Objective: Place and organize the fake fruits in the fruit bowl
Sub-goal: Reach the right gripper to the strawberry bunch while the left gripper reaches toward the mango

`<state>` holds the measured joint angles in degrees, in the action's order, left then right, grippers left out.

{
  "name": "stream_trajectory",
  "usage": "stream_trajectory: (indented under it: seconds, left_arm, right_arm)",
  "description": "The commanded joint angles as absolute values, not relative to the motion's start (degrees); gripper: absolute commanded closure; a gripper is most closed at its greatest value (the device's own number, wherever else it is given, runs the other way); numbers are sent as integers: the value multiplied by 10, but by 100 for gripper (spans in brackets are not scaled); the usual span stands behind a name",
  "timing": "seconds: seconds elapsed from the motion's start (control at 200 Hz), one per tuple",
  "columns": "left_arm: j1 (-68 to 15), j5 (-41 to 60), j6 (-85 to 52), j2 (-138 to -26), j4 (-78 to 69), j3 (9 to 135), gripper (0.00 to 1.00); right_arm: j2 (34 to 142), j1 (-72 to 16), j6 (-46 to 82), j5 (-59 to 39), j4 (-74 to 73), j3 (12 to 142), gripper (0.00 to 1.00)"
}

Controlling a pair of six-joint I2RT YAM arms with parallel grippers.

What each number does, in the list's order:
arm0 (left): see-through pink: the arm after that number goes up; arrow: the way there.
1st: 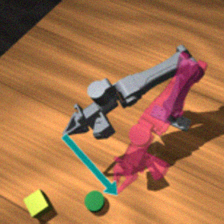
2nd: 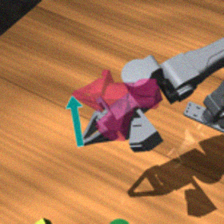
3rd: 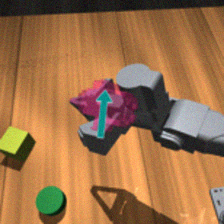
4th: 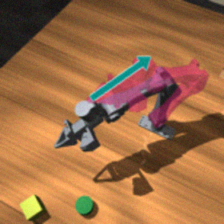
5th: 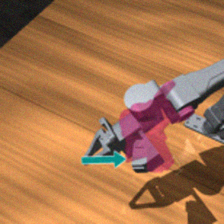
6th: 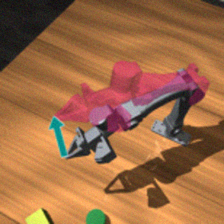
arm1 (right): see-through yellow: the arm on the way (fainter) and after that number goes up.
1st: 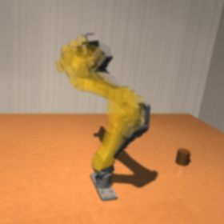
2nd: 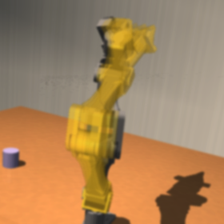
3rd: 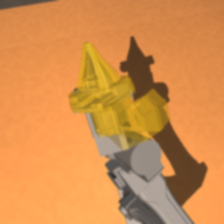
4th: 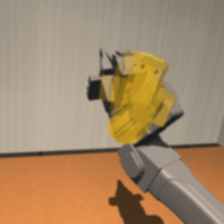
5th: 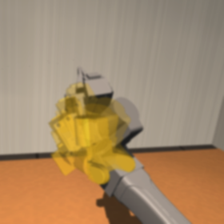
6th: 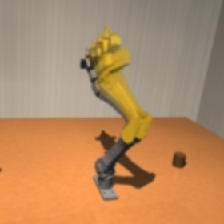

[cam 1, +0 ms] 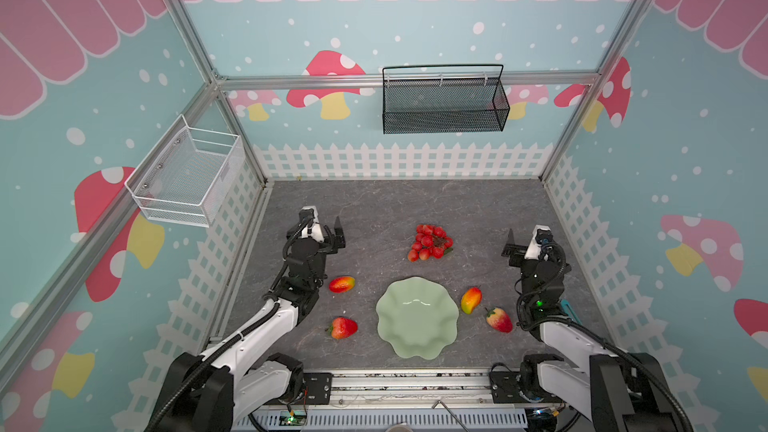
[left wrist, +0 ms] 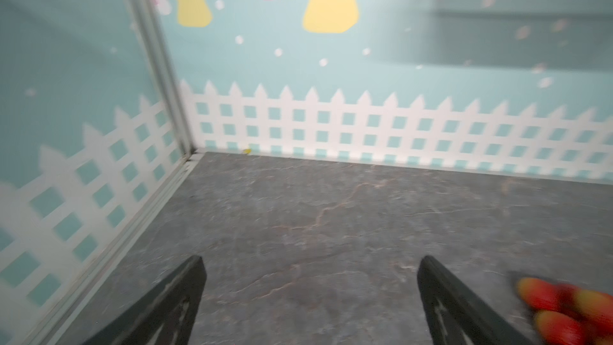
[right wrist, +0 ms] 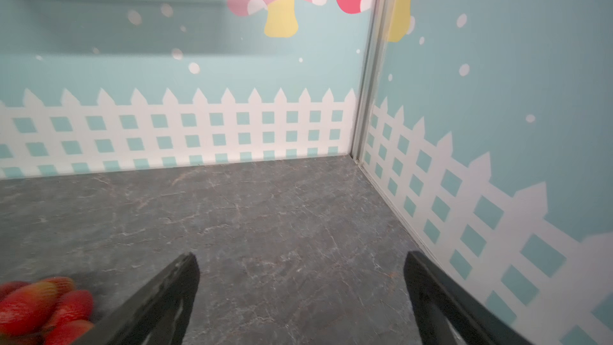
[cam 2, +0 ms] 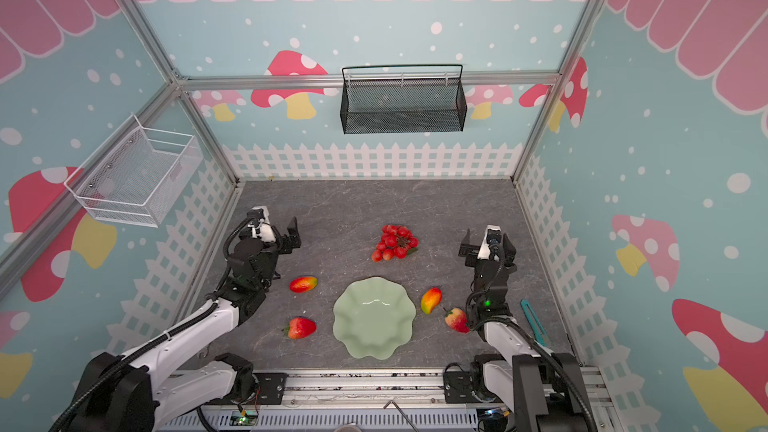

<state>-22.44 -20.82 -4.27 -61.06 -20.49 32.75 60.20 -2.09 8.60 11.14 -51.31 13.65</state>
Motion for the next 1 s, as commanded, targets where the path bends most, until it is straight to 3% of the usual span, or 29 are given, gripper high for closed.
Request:
stream_trajectory:
  seconds: [0.0, 0.09, 0.275, 0.435, 0.6, 0.871, 0.996]
  left_arm:
    - [-287, -80, -88, -611, 18, 391, 0]
    - [-333, 51, -138, -627, 91, 430, 0]
    - [-422, 49, -179, -591, 129, 406, 0]
    - [-442, -10, -214, -553, 138, 370, 0]
    - [-453, -21, -256, -526, 101, 335, 0]
    - [-475, -41, -271, -502, 100, 329, 0]
    - [-475, -55, -271, -493, 98, 319, 0]
  right_arm:
    - [583, -26, 136, -33, -390, 155, 1]
    - [604, -26, 150, -161, -355, 186, 0]
    - [673, -39, 213, -334, -354, 236, 8]
    - [727, -108, 226, -319, -350, 279, 18]
    - [789, -142, 252, -247, -332, 325, 39]
    - [869, -155, 253, -212, -283, 382, 51]
    - [887, -168, 252, -208, -278, 394, 52]
